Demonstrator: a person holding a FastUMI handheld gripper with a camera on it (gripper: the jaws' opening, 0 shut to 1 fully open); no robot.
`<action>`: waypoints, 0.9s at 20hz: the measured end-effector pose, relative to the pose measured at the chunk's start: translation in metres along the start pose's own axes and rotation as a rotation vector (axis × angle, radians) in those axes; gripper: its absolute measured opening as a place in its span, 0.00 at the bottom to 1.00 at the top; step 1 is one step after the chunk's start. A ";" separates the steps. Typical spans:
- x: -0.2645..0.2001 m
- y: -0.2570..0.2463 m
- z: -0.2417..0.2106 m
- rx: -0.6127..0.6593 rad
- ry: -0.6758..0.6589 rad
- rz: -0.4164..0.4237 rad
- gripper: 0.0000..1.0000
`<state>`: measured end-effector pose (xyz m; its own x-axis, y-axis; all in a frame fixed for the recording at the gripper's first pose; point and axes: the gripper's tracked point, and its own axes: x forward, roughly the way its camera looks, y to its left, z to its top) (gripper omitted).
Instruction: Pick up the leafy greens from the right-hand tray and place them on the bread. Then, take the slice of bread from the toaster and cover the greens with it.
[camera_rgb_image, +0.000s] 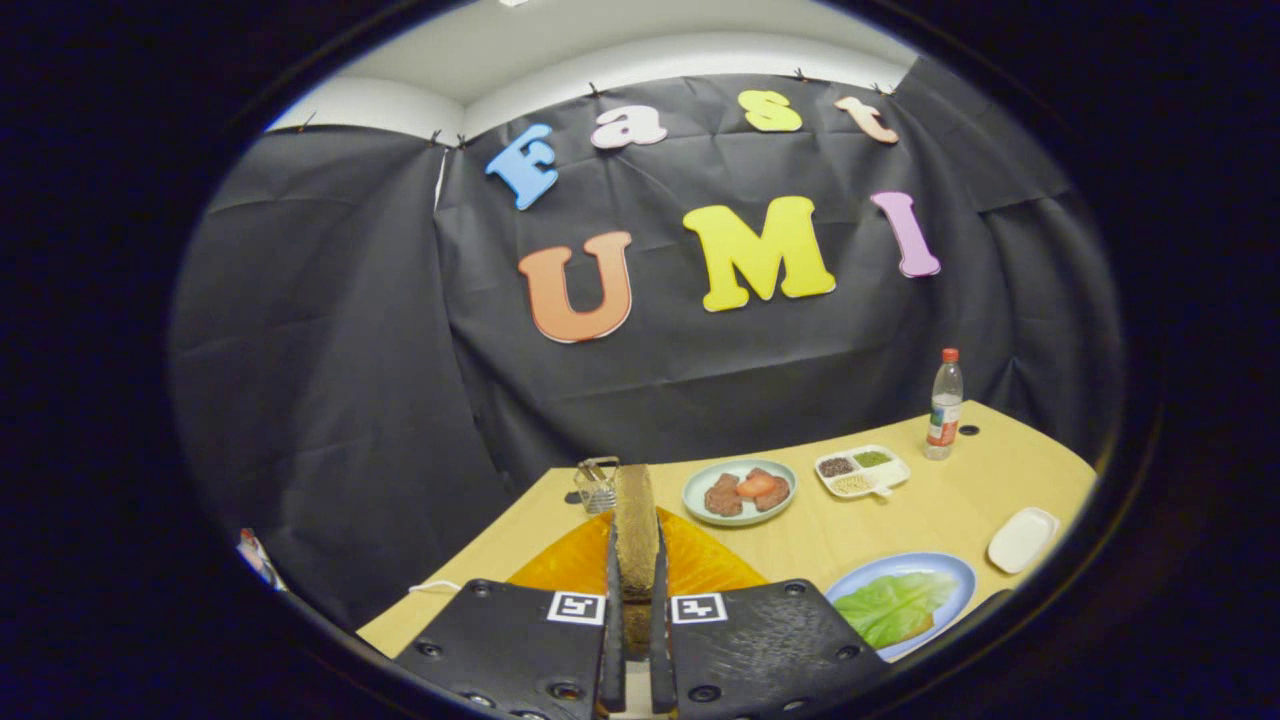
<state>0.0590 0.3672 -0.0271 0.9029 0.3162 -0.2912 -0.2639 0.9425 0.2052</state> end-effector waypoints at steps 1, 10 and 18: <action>-0.005 -0.004 0.008 0.011 -0.015 0.004 0.09; -0.044 -0.091 0.025 0.029 -0.083 -0.071 0.09; -0.031 -0.178 -0.043 0.086 0.005 -0.175 0.09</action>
<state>0.0635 0.1948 -0.0951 0.9307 0.1488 -0.3342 -0.0727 0.9705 0.2297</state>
